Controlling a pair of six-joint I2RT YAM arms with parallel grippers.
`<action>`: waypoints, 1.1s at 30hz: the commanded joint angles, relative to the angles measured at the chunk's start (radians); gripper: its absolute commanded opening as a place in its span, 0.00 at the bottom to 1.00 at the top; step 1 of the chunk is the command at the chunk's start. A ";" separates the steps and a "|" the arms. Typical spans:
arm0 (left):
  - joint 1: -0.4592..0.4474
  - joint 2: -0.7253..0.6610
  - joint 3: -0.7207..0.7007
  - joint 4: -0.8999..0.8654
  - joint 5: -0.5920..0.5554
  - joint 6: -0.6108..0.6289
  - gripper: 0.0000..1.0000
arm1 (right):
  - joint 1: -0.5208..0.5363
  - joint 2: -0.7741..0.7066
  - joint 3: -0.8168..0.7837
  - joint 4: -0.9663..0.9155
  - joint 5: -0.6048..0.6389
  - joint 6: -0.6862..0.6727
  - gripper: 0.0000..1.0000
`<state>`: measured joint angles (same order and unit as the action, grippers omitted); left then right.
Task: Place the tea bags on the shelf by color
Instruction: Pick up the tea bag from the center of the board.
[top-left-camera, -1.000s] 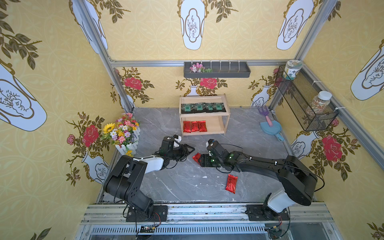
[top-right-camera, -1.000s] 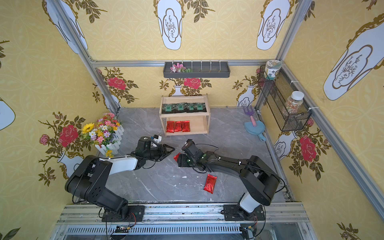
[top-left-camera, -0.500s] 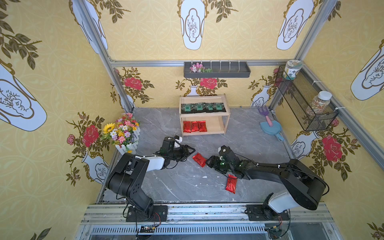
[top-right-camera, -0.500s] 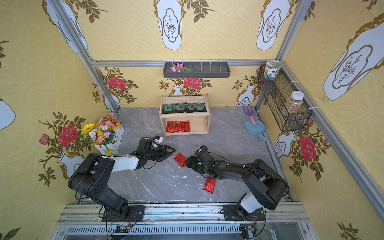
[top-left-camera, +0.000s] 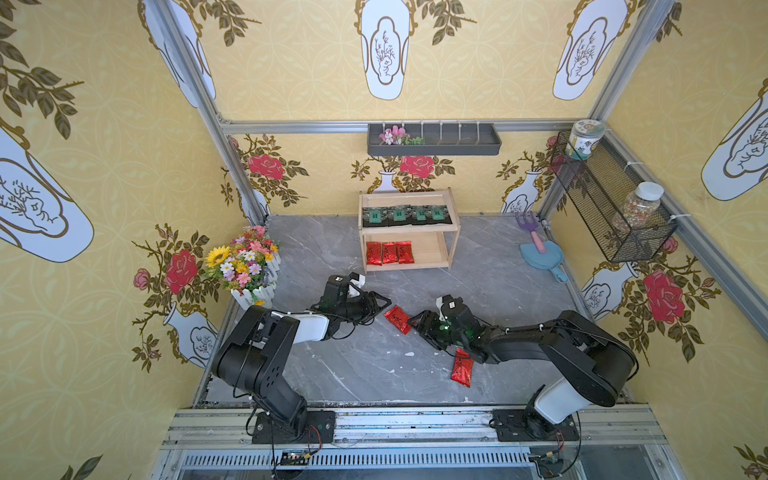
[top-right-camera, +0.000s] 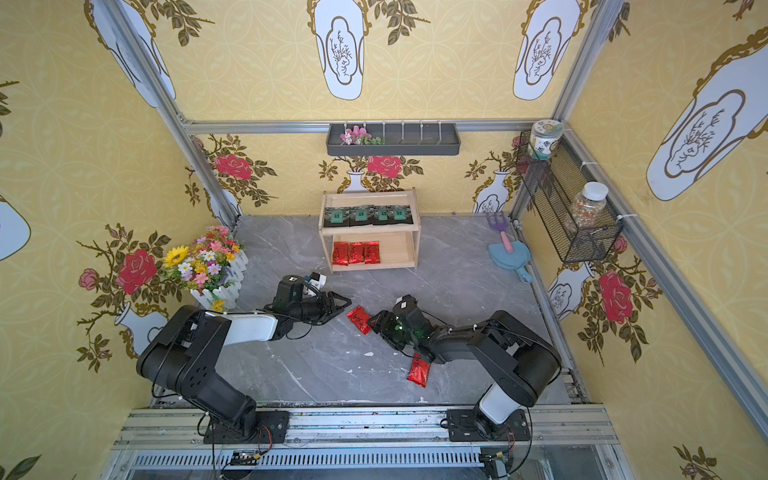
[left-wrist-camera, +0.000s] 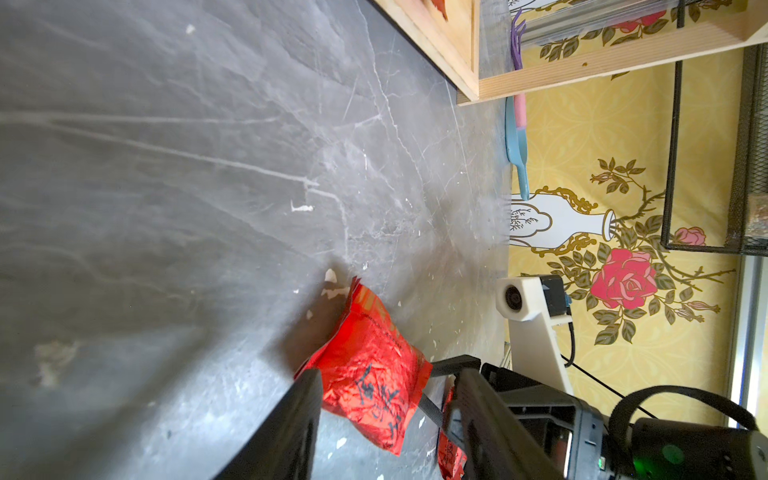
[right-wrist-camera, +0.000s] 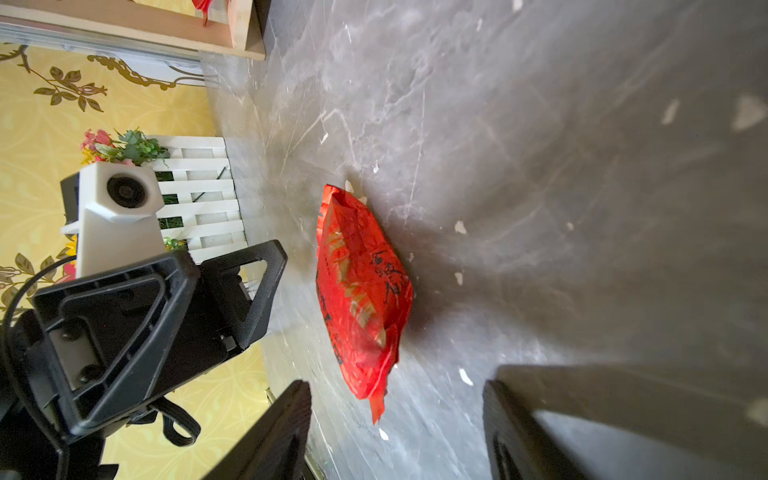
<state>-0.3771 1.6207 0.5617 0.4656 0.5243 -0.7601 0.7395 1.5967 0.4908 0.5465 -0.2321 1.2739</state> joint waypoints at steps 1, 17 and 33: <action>0.000 0.012 -0.006 0.031 0.019 -0.002 0.58 | -0.001 0.003 -0.009 0.035 -0.001 0.024 0.70; -0.009 0.002 -0.045 0.083 0.016 -0.022 0.58 | -0.031 0.143 -0.112 0.367 -0.063 0.170 0.62; -0.010 0.015 -0.040 0.090 0.025 -0.019 0.58 | -0.035 0.266 -0.109 0.549 -0.082 0.221 0.18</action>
<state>-0.3874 1.6302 0.5217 0.5308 0.5308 -0.7853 0.7048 1.8622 0.3809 1.0988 -0.3134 1.4914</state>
